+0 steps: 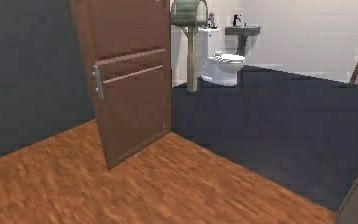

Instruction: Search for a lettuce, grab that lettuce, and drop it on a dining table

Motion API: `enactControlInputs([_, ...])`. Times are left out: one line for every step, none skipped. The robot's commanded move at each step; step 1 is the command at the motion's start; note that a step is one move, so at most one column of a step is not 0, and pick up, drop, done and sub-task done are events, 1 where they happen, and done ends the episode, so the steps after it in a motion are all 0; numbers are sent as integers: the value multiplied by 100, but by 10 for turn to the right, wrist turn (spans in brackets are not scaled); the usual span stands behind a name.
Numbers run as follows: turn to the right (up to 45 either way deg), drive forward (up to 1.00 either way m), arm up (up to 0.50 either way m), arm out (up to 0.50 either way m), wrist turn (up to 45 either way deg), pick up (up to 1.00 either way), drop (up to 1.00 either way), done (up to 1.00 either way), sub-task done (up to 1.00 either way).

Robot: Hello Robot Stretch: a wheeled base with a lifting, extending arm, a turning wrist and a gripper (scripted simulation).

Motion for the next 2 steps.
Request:
enactControlInputs([-30,0,0,0,0,0,0,0,0])
enactControlInputs([0,60,0,0,0,0,0,0,0])
